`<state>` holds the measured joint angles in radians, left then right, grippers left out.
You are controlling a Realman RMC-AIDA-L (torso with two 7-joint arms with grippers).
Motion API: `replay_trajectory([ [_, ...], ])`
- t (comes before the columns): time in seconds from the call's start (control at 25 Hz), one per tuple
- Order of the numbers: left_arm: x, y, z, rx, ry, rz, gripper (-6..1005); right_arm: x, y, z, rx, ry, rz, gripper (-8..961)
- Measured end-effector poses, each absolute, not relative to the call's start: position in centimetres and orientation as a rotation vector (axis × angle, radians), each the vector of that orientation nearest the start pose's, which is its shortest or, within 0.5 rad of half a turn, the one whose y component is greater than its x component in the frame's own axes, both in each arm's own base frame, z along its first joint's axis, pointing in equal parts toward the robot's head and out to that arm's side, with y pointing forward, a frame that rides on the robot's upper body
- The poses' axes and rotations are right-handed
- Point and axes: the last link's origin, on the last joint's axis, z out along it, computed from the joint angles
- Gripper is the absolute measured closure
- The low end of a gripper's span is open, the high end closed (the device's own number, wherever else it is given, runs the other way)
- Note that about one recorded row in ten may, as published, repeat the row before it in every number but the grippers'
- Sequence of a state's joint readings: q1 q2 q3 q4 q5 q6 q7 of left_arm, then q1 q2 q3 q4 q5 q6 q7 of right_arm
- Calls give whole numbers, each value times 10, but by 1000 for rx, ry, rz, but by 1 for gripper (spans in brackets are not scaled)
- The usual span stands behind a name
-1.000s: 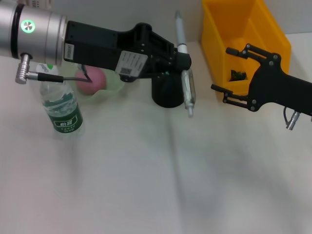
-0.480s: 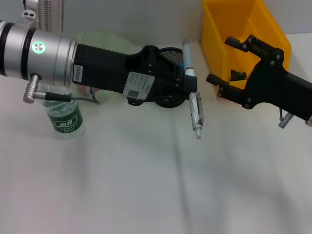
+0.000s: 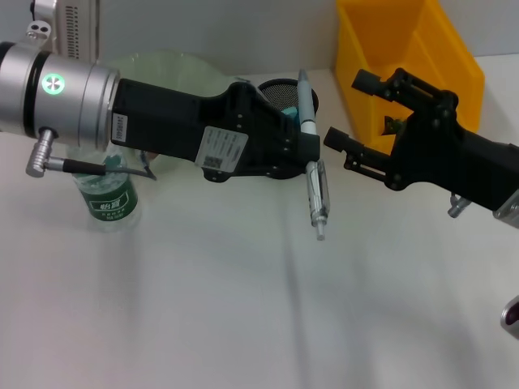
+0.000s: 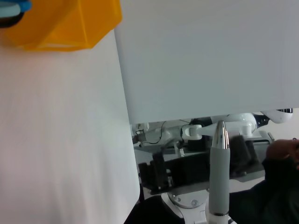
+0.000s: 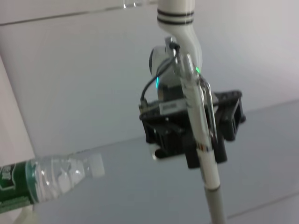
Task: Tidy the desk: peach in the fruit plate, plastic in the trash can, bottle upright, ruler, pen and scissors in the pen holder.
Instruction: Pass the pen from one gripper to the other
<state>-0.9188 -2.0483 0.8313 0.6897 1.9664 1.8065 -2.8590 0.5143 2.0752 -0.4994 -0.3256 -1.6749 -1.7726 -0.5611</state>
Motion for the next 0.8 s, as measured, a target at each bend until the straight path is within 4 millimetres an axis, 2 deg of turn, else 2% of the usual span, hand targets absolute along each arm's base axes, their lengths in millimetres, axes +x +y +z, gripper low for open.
replay_trajectory([
  [0.8,-112,359,-4,-2736,-2274,-411,867,238,295,-1,-1611,-1364,518,250],
])
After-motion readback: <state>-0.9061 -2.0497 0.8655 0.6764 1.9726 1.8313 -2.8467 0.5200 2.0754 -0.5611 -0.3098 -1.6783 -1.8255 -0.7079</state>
